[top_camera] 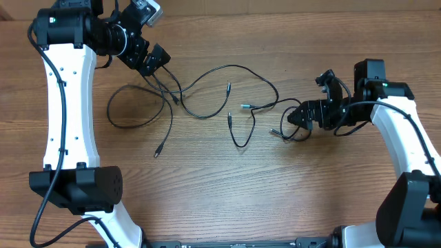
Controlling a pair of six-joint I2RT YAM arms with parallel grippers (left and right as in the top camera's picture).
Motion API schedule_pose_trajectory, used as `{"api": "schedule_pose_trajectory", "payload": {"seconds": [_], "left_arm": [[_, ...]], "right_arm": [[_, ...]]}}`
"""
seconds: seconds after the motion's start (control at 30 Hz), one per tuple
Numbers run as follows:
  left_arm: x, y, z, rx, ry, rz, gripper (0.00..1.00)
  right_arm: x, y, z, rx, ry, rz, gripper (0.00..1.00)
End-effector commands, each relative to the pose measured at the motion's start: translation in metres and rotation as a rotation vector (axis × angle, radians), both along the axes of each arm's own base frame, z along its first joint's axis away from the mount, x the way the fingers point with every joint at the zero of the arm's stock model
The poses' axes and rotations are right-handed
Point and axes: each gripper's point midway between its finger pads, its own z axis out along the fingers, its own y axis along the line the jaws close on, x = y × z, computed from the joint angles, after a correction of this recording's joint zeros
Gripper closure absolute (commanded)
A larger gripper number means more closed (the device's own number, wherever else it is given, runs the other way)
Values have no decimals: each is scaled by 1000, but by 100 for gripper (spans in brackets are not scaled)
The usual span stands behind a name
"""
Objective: Untangle cables
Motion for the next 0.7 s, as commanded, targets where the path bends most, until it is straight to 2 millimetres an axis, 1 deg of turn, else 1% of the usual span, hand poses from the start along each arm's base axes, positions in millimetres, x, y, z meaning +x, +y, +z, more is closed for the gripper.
{"api": "schedule_pose_trajectory", "payload": {"seconds": [0.0, 0.1, 0.13, 0.23, 0.3, 0.37, 0.43, 0.53, 0.57, 0.6, 0.67], "left_arm": [[1, -1, 4, -1, -10, 5, 0], [1, -1, 4, -1, -10, 5, 0], [1, -1, 4, -1, -10, 5, 0], [1, -1, 4, -1, -10, 5, 0], [1, -1, 4, -1, -10, 5, 0], [1, -1, 4, -1, -10, 5, 0], [1, -1, 4, -1, -10, 5, 0], [1, -1, 4, -1, -10, 5, 0], [1, -1, 4, -1, -10, 5, 0], [1, -1, 4, -1, -10, 5, 0], [1, -1, 4, -1, -10, 5, 1]], "right_arm": [[-2, 15, -1, 11, -12, 44, 0], [7, 31, 1, 7, -77, 96, 1], [9, 36, 2, 6, -96, 109, 4], [15, 46, 2, 2, -130, 133, 7], [19, 43, -2, -22, -120, 104, 8], [22, 37, -11, -62, -99, 80, 8], [22, 36, -17, -68, -85, 79, 8], [23, 35, -35, -73, -40, 80, 9], [23, 35, -40, -73, -28, 81, 10], [24, 35, -45, -73, -18, 81, 14], [26, 36, -47, -70, -22, 81, 23]]}}
